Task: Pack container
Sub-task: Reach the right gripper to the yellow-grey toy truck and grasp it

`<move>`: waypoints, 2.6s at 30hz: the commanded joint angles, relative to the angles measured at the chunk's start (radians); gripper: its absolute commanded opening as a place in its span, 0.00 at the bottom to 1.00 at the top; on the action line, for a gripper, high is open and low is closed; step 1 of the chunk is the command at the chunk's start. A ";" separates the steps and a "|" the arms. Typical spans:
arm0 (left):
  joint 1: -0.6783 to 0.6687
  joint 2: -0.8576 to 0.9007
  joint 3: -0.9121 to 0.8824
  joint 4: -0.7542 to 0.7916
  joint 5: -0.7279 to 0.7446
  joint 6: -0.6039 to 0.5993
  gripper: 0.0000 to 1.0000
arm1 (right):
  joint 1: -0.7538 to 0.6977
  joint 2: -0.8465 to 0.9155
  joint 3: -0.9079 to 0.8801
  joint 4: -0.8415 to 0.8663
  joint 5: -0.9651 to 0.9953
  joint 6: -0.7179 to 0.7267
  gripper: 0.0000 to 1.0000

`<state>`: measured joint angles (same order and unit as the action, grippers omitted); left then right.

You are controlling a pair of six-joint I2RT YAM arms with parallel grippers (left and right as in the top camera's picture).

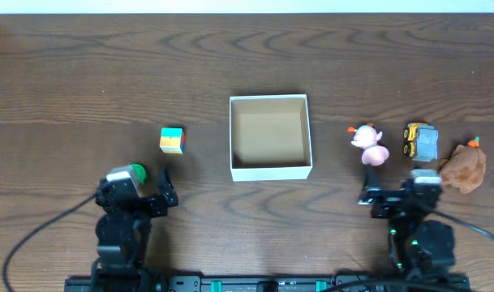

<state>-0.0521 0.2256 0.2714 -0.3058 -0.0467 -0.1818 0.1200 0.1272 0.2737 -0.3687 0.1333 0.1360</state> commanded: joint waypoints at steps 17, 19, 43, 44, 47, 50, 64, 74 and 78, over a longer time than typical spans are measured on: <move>0.006 0.644 0.630 -0.296 -0.074 -0.015 0.98 | -0.434 1.067 0.924 -0.566 -0.126 -0.071 0.99; 0.006 0.644 0.630 -0.299 -0.074 -0.015 0.98 | -0.472 1.177 0.991 -0.605 -0.126 -0.117 0.99; 0.006 0.653 0.630 -0.299 -0.074 -0.015 0.98 | -0.499 1.680 1.039 -0.517 -0.143 -0.205 0.99; 0.006 0.655 0.630 -0.299 -0.074 -0.015 0.98 | -0.498 1.688 1.039 -0.516 -0.143 -0.205 0.98; 0.006 0.659 0.630 -0.299 -0.074 -0.015 0.98 | -0.498 1.693 1.039 -0.502 -0.149 -0.204 0.89; 0.006 0.663 0.630 -0.299 -0.074 -0.015 0.98 | -0.498 1.693 1.039 -0.486 -0.149 -0.204 0.81; 0.006 0.663 0.630 -0.291 -0.074 -0.015 0.98 | -0.497 1.693 1.039 -0.434 -0.150 -0.205 0.76; 0.006 0.663 0.630 -0.291 -0.074 -0.015 0.98 | -0.484 1.720 1.038 -0.423 -0.168 -0.220 0.78; 0.006 0.663 0.630 -0.291 -0.074 -0.015 0.98 | -0.467 1.727 1.037 -0.419 -0.168 -0.220 0.77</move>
<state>-0.0521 0.8867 0.8772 -0.5987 -0.1120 -0.1871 -0.3702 1.8450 1.2949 -0.7925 -0.0238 -0.0696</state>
